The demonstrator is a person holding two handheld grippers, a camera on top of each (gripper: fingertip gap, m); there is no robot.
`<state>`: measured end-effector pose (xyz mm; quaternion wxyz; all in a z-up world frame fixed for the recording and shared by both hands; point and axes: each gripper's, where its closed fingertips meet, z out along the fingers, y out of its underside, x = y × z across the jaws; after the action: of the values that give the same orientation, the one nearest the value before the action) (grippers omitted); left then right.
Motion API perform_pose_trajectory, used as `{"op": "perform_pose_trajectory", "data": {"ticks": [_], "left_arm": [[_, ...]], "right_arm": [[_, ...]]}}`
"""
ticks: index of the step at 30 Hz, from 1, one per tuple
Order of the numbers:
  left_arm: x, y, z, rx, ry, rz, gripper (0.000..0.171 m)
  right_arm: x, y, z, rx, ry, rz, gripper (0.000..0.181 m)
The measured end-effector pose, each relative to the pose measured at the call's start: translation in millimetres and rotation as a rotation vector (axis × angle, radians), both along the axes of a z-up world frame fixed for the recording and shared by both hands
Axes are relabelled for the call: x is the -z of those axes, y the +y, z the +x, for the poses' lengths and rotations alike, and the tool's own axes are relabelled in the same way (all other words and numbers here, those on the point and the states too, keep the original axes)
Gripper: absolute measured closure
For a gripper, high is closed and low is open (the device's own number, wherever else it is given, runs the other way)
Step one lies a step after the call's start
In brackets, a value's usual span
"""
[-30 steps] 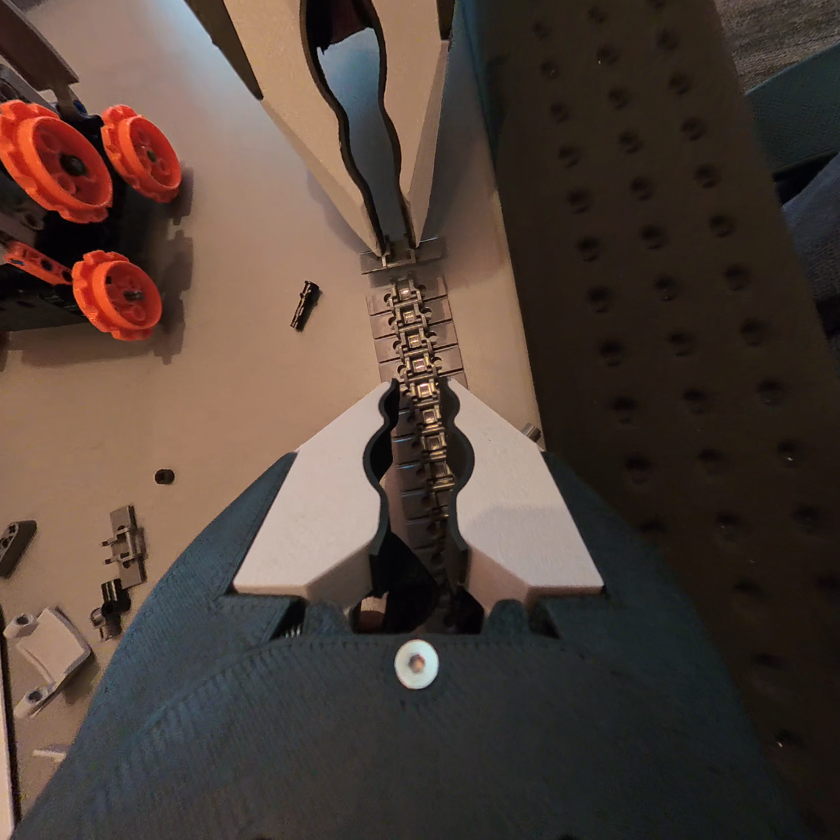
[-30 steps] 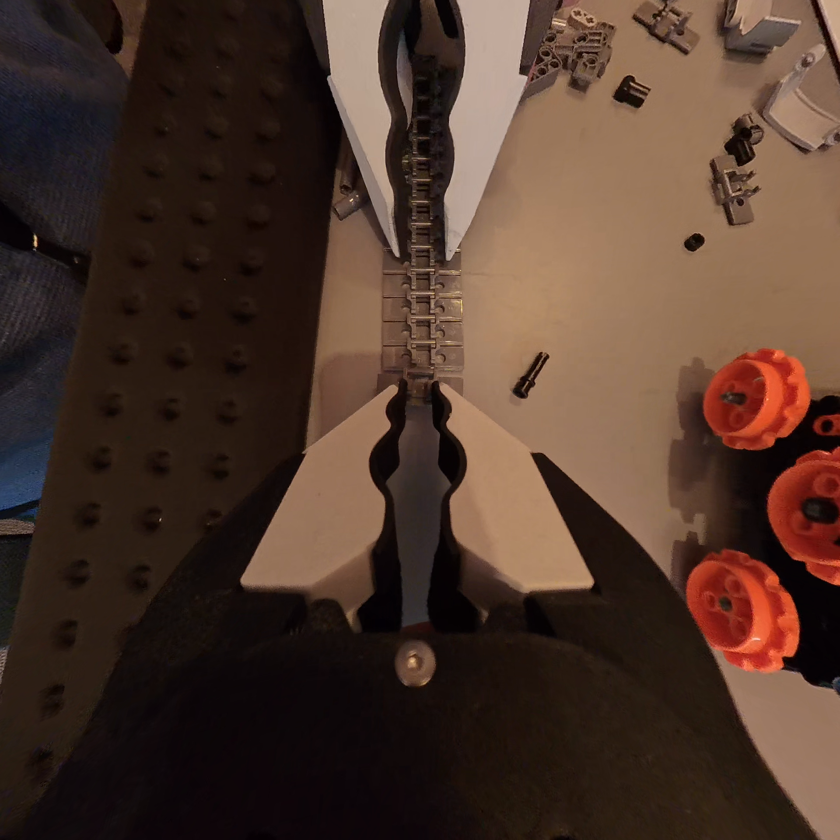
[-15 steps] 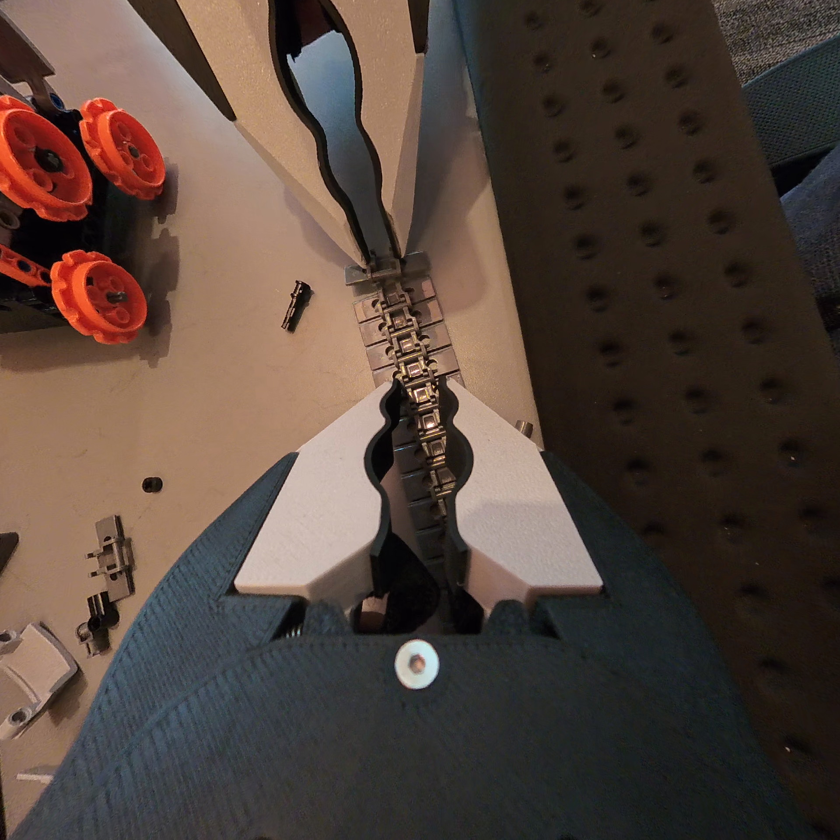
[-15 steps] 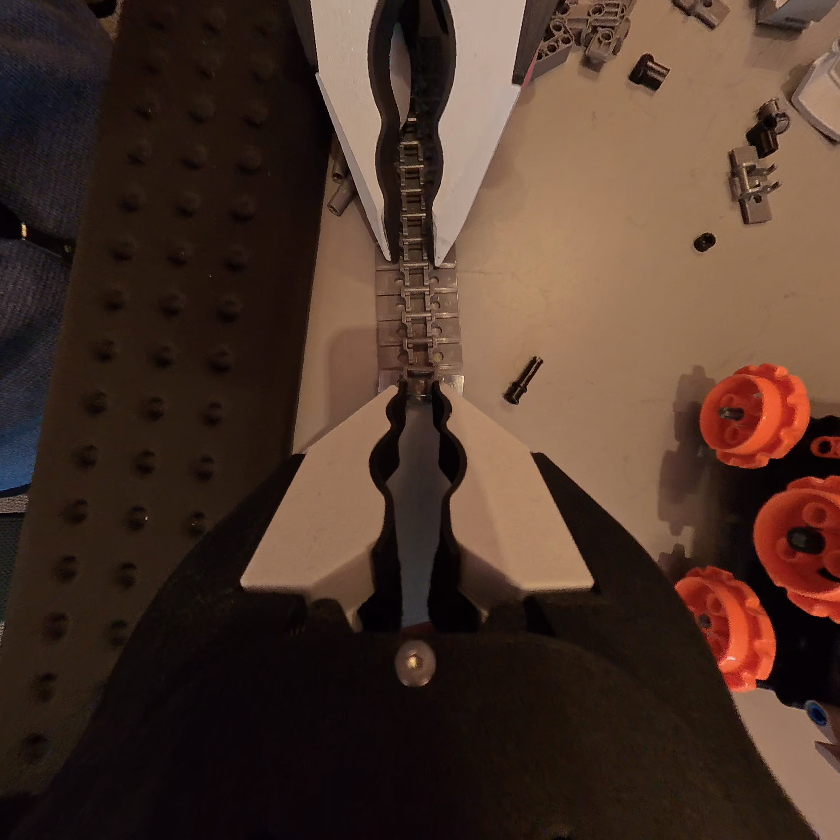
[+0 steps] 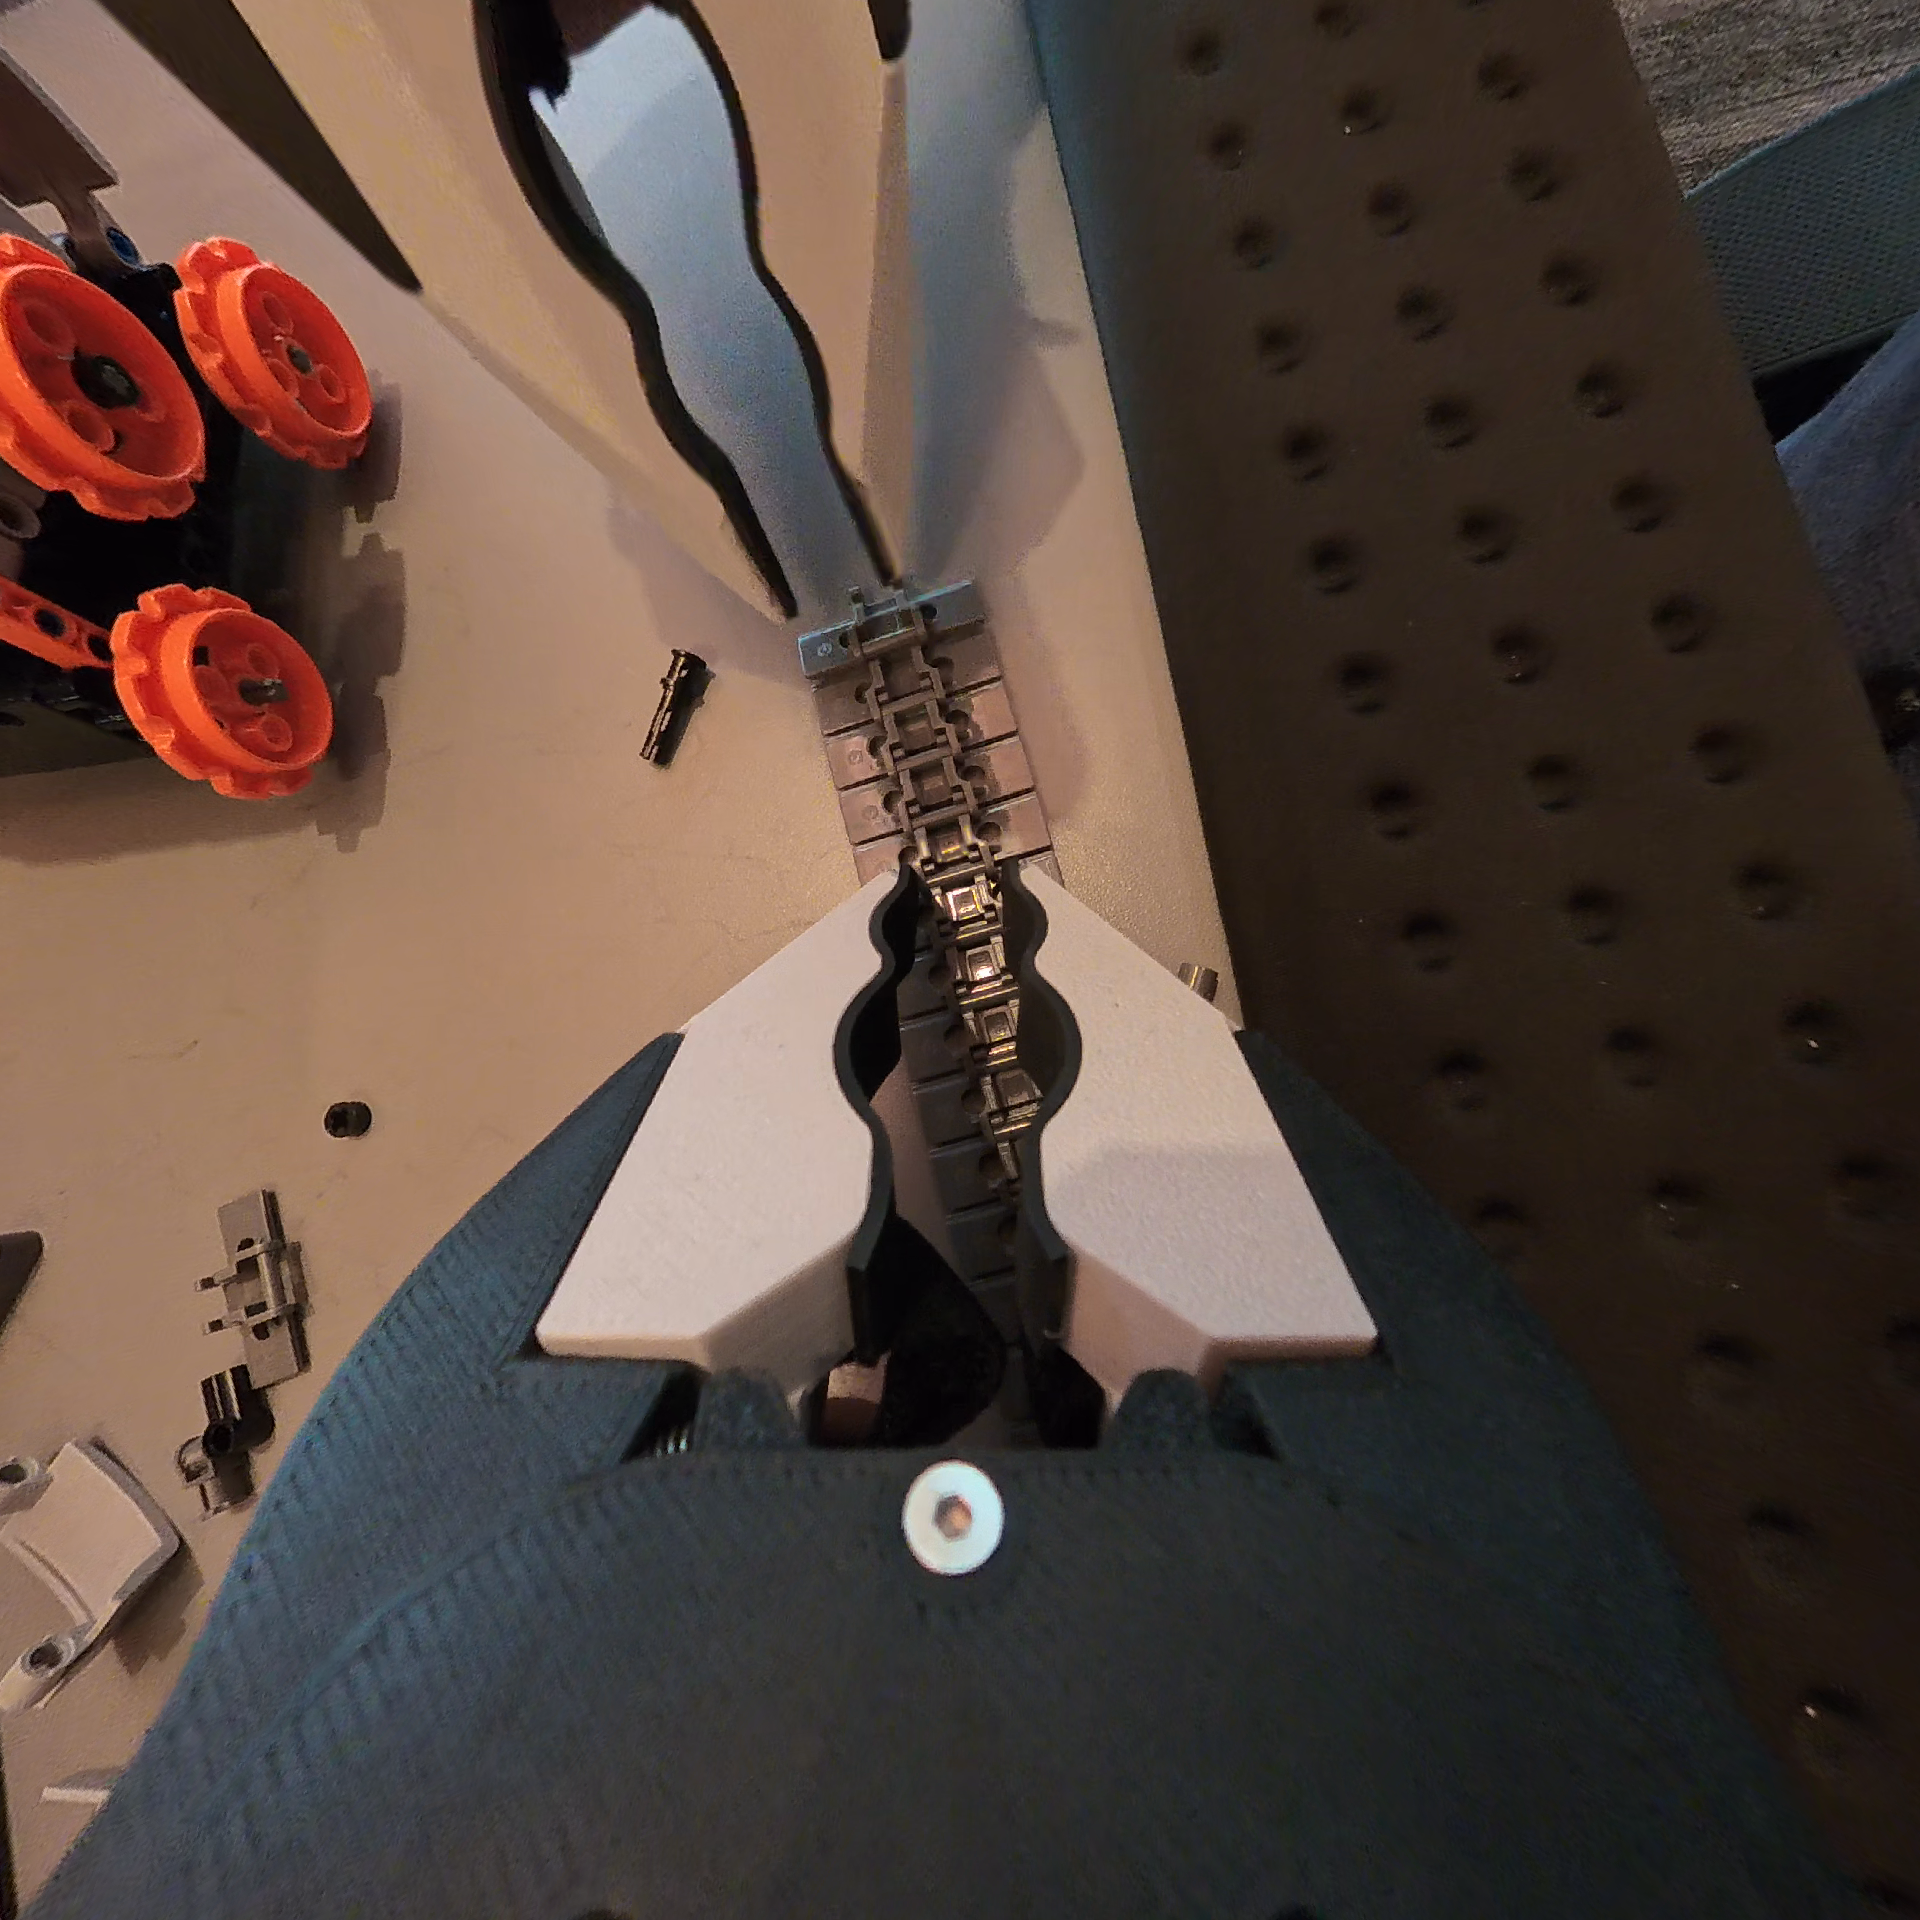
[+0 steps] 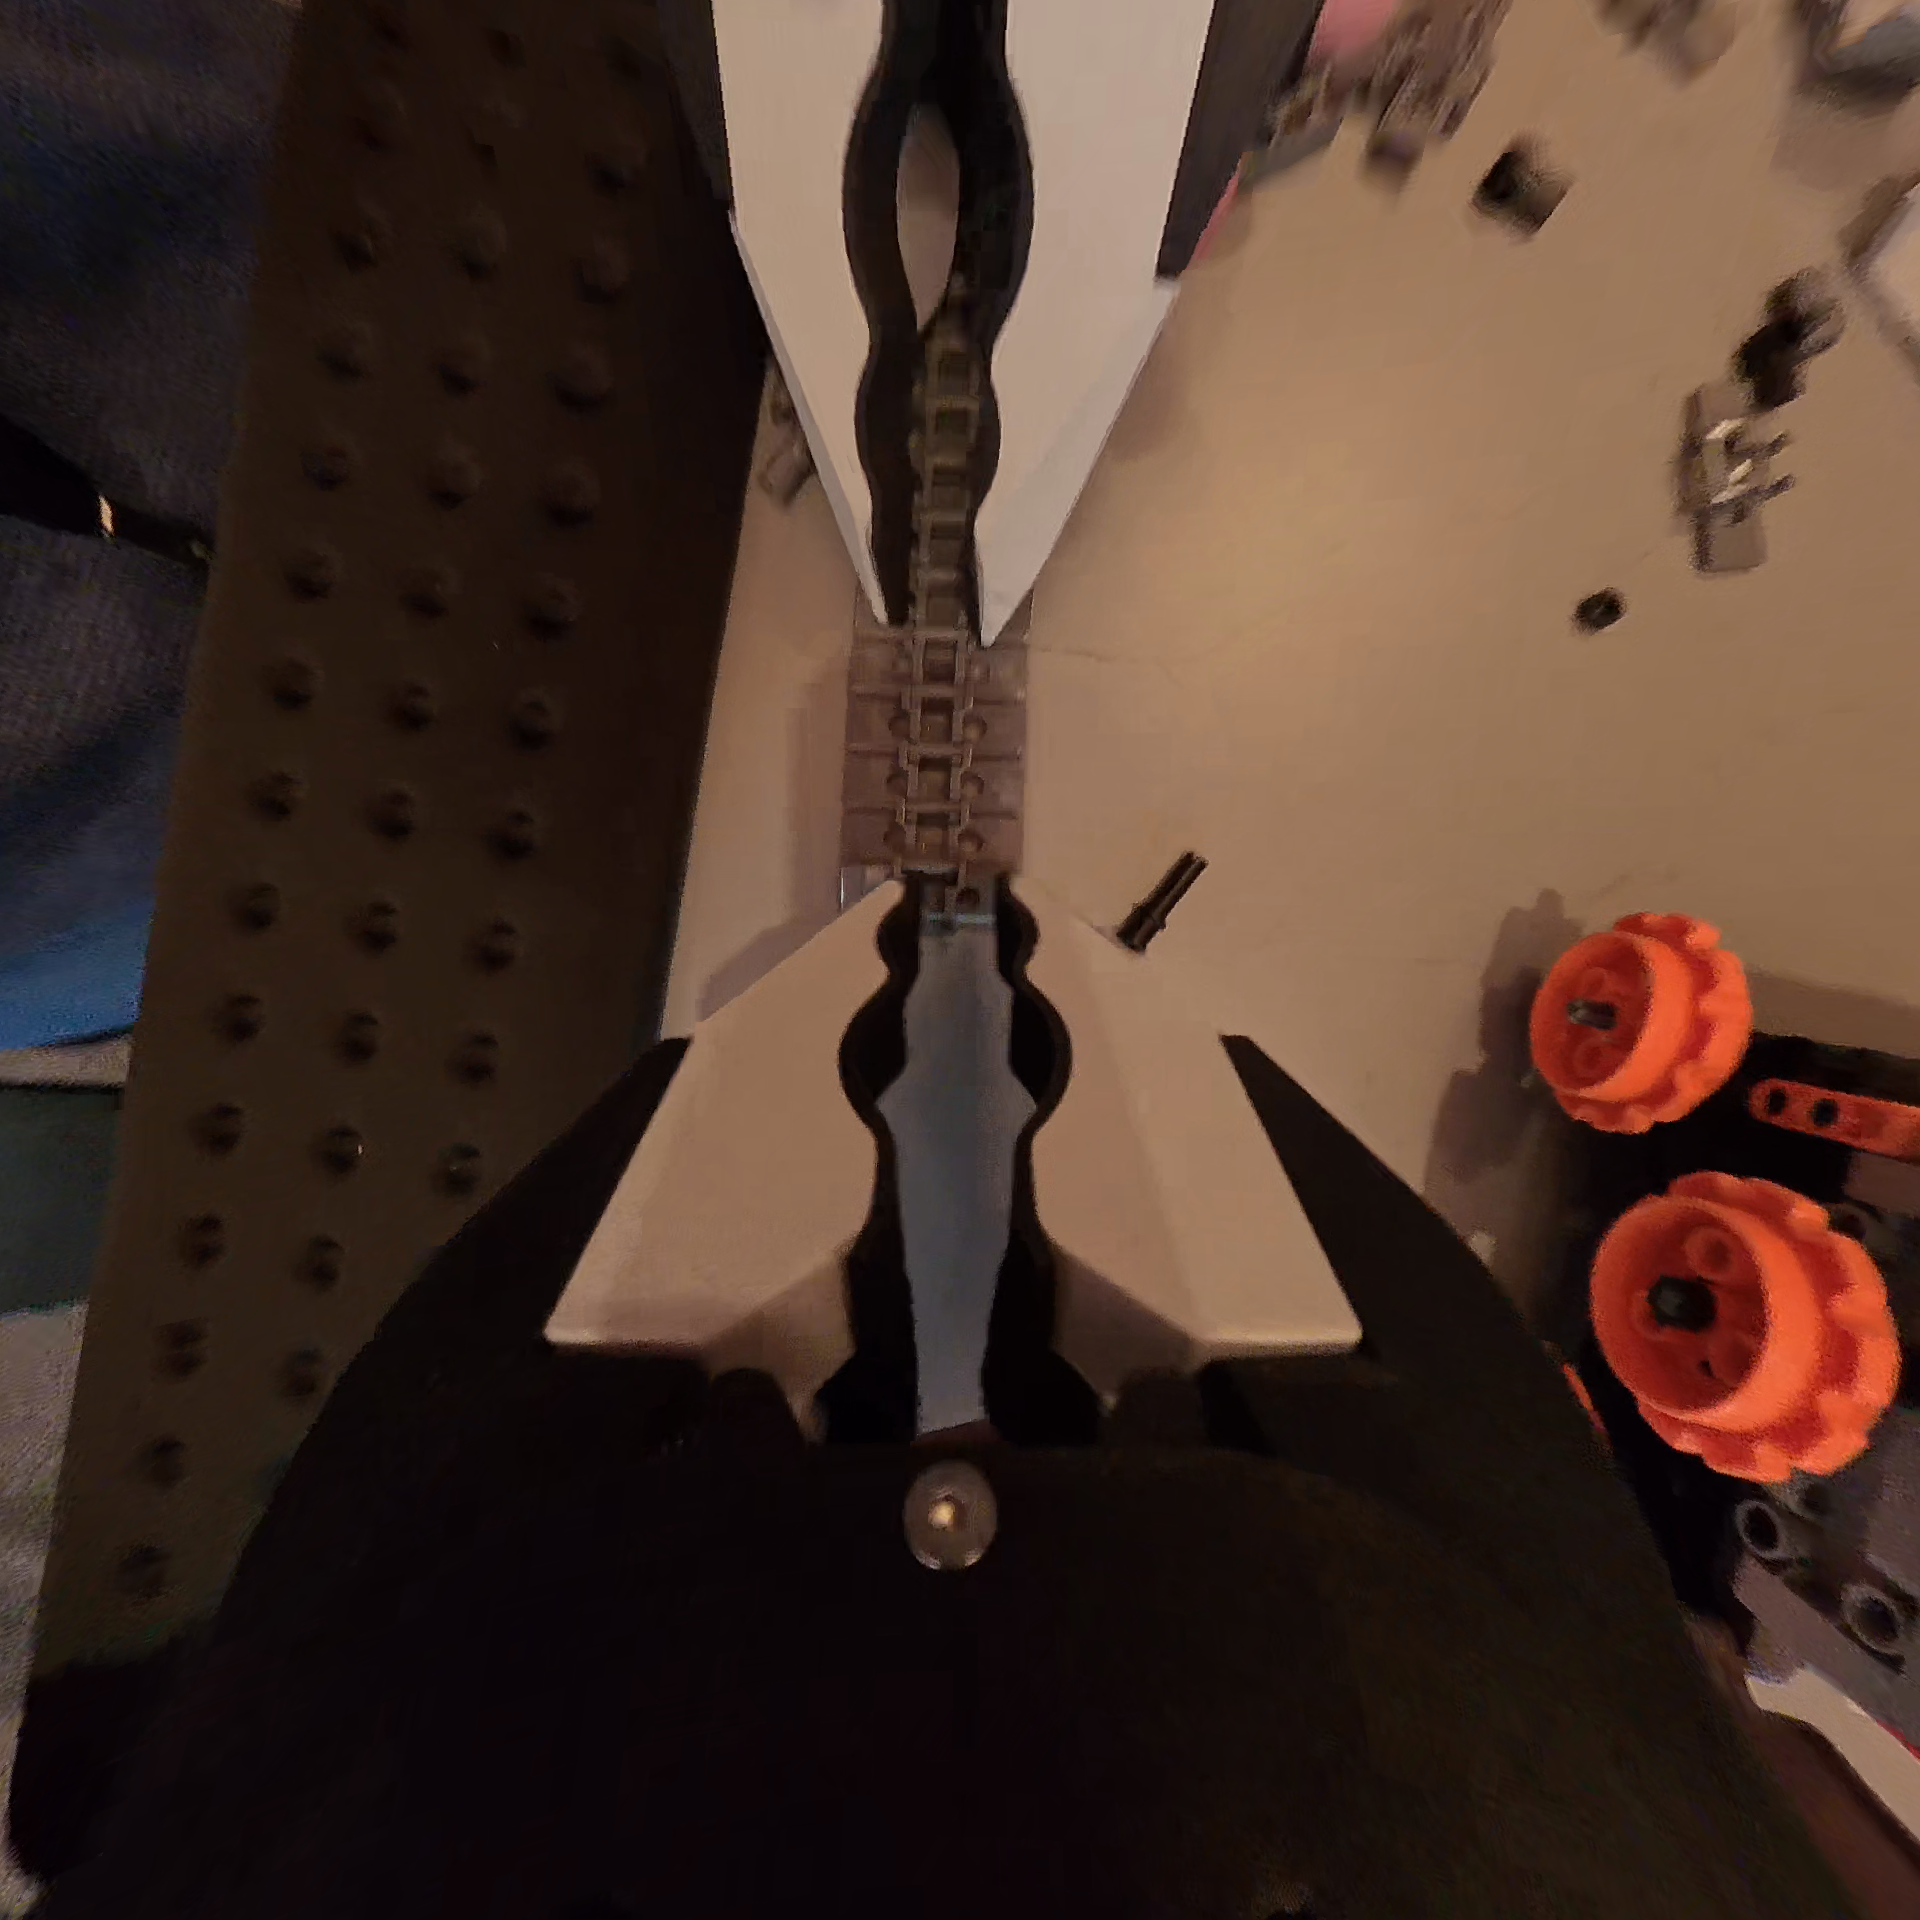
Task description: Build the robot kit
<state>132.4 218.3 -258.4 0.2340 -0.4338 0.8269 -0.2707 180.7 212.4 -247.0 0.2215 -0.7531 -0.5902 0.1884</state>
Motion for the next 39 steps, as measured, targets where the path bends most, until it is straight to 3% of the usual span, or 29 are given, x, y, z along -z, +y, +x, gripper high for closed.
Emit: {"op": "perform_pose_trajectory", "data": {"ticks": [1,11,30,39], "left_arm": [[0,0,0,0.001,0.0,0.002,0.156],[0,0,0,0.003,0.002,-0.004,0.156],[1,1,-2,0.004,-0.001,-0.047,0.156],[0,17,-14,0.001,0.017,0.035,0.157]], "right_arm": [[-5,1,-4,0.005,0.039,0.025,0.181],[8,-3,-9,0.047,0.055,0.051,0.181],[14,-5,-9,-0.014,-0.347,-0.095,0.181],[0,2,-14,0.069,-0.215,-0.014,0.176]]}}
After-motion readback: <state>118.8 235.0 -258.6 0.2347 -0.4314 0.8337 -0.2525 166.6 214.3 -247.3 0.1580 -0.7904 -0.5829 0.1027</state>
